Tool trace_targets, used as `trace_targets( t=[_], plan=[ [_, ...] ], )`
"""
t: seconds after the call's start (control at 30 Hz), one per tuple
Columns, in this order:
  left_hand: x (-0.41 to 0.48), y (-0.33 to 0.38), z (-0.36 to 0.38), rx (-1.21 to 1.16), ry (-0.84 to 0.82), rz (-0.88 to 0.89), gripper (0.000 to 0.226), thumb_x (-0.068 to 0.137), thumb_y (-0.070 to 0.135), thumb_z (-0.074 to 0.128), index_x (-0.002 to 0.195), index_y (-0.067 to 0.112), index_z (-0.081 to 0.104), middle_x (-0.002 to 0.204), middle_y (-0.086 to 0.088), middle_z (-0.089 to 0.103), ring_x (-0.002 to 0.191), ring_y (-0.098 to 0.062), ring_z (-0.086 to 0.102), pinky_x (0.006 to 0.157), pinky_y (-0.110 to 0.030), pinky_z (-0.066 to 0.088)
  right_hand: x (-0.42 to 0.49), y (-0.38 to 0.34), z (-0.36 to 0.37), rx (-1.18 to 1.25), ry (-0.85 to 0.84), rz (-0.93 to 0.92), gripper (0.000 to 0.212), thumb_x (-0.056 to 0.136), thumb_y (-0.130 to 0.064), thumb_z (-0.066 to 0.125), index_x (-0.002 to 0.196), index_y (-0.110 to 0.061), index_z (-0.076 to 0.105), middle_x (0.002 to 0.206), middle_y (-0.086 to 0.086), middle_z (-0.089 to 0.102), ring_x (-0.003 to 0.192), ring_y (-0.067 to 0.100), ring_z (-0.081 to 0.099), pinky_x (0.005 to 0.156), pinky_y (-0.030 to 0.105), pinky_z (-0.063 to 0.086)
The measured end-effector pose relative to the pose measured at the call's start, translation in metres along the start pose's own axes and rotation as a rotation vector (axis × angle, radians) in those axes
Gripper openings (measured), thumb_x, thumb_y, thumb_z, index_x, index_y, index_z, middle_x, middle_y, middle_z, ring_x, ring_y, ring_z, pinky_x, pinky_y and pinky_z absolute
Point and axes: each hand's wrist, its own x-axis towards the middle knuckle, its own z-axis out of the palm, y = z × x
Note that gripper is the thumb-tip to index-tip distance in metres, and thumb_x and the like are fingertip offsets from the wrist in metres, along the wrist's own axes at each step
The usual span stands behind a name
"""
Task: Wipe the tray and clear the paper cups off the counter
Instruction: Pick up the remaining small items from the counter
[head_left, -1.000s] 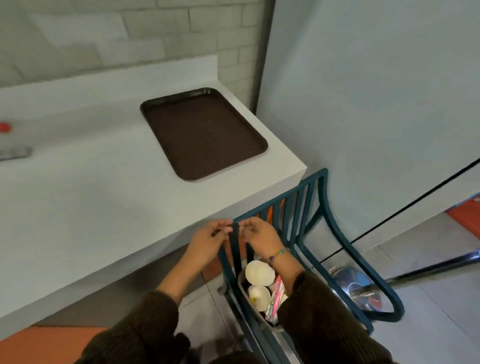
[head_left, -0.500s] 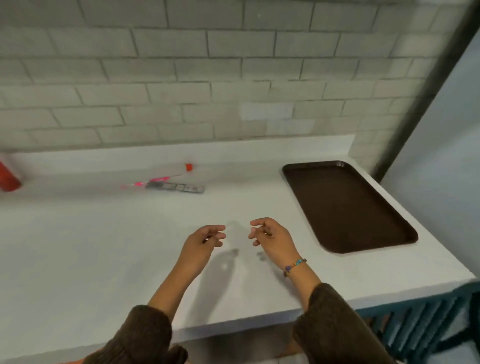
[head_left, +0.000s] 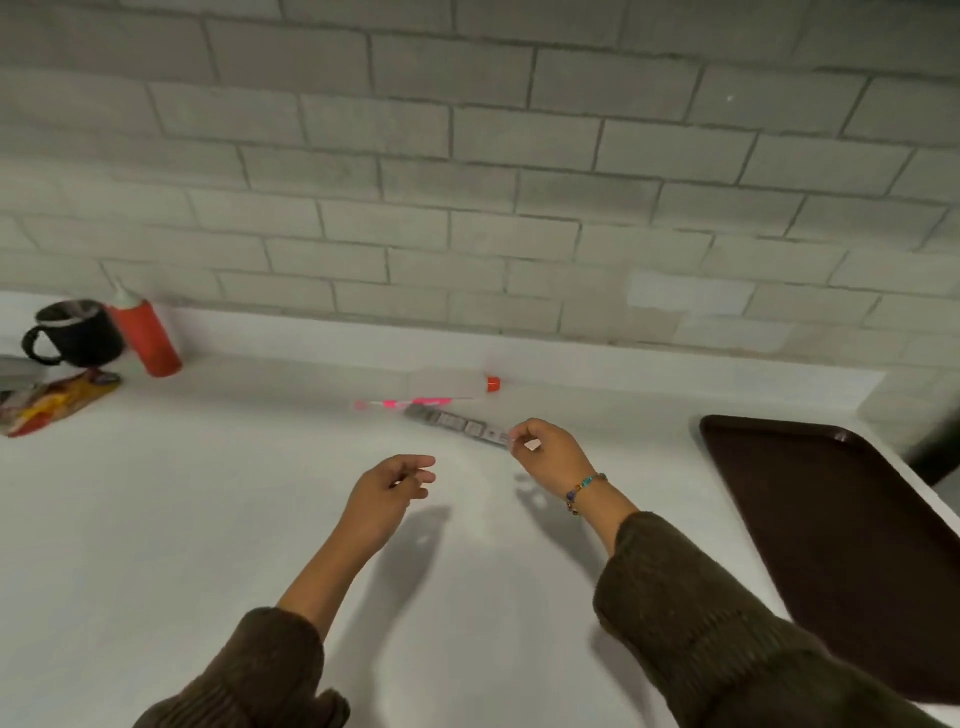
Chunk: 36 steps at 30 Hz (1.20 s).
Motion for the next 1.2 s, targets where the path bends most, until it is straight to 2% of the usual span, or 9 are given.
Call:
trace_targets(
  t=[0.13, 0.23, 0.37, 0.5, 0.7, 0.8, 0.87, 1.0, 1.2],
  plan=[
    [0.021, -0.006, -0.016, 0.008, 0.069, -0.020, 0.027, 0.093, 0.002, 0.044, 0.110, 0.012, 0.063, 0.098, -0.004, 0.066, 0.079, -0.013, 0.062, 0.062, -0.008, 0.043, 0.065, 0.001, 0.028, -0.217, -0.131, 0.000, 0.022, 0.089, -0.015, 0.055, 0.107, -0.007, 0.062, 0.117, 0.012, 0.057, 0.109, 0.027, 0.055, 0.087, 0.023, 0.039],
    [0.031, -0.009, -0.025, 0.015, 0.119, -0.041, 0.026, 0.094, 0.004, 0.045, 0.106, 0.016, 0.064, 0.094, 0.000, 0.066, 0.077, -0.010, 0.062, 0.058, -0.003, 0.041, 0.107, 0.003, 0.054, -0.415, -0.230, 0.028, 0.021, 0.089, -0.018, 0.050, 0.104, -0.007, 0.059, 0.110, 0.015, 0.056, 0.108, 0.034, 0.055, 0.087, 0.029, 0.045],
    [0.048, -0.016, -0.036, 0.036, 0.177, -0.073, 0.029, 0.093, 0.004, 0.044, 0.099, 0.024, 0.063, 0.090, 0.005, 0.066, 0.078, -0.011, 0.062, 0.065, -0.014, 0.043, 0.145, 0.005, 0.085, -0.611, -0.310, 0.000, 0.042, 0.086, -0.021, 0.052, 0.128, -0.017, 0.049, 0.127, 0.010, 0.053, 0.115, 0.032, 0.051, 0.099, 0.042, 0.042],
    [0.057, -0.026, -0.038, 0.066, 0.199, -0.100, 0.032, 0.092, 0.002, 0.043, 0.096, 0.026, 0.063, 0.088, 0.006, 0.066, 0.079, -0.014, 0.062, 0.069, -0.019, 0.043, 0.162, 0.017, 0.107, -0.748, -0.328, -0.042, 0.053, 0.086, -0.019, 0.052, 0.136, -0.022, 0.037, 0.131, 0.008, 0.048, 0.118, 0.031, 0.046, 0.100, 0.042, 0.038],
    [0.074, -0.042, -0.041, 0.138, 0.225, -0.117, 0.030, 0.092, 0.006, 0.046, 0.093, 0.031, 0.062, 0.089, 0.010, 0.066, 0.076, -0.010, 0.062, 0.058, -0.010, 0.041, 0.172, 0.018, 0.109, -0.451, -0.227, -0.107, 0.037, 0.086, -0.019, 0.050, 0.123, -0.018, 0.048, 0.119, 0.009, 0.057, 0.105, 0.032, 0.058, 0.092, 0.040, 0.048],
    [0.104, -0.047, -0.038, 0.278, 0.195, -0.099, 0.024, 0.092, 0.010, 0.050, 0.099, 0.027, 0.065, 0.099, 0.007, 0.066, 0.074, -0.004, 0.058, 0.059, -0.010, 0.041, 0.168, 0.014, 0.094, -0.304, -0.150, -0.112, 0.027, 0.087, -0.021, 0.050, 0.114, -0.015, 0.052, 0.110, 0.010, 0.059, 0.094, 0.031, 0.059, 0.081, 0.037, 0.050],
    [0.130, -0.048, -0.039, 0.416, 0.189, -0.082, 0.028, 0.089, 0.007, 0.050, 0.107, 0.021, 0.066, 0.112, 0.004, 0.064, 0.080, -0.008, 0.058, 0.071, -0.015, 0.042, 0.163, 0.009, 0.081, -0.233, -0.112, -0.117, 0.020, 0.088, -0.017, 0.049, 0.107, -0.013, 0.053, 0.102, 0.012, 0.060, 0.084, 0.030, 0.058, 0.072, 0.032, 0.047],
    [0.187, -0.048, -0.031, 0.693, 0.096, -0.003, 0.039, 0.087, 0.003, 0.051, 0.125, 0.010, 0.057, 0.133, -0.012, 0.053, 0.114, -0.027, 0.055, 0.099, -0.027, 0.037, 0.143, 0.014, 0.046, -0.141, -0.053, -0.077, 0.021, 0.087, -0.011, 0.047, 0.108, -0.011, 0.053, 0.090, 0.008, 0.056, 0.076, 0.025, 0.054, 0.066, 0.027, 0.040],
    [0.250, -0.055, -0.020, 1.009, 0.009, -0.064, 0.060, 0.086, 0.001, 0.045, 0.144, 0.009, 0.031, 0.148, -0.014, 0.036, 0.135, -0.031, 0.036, 0.114, -0.045, 0.024, 0.118, 0.037, 0.000, -0.126, -0.012, -0.031, 0.012, 0.085, -0.007, 0.047, 0.096, -0.011, 0.053, 0.075, 0.003, 0.051, 0.063, 0.020, 0.046, 0.050, 0.022, 0.031]
  ],
)
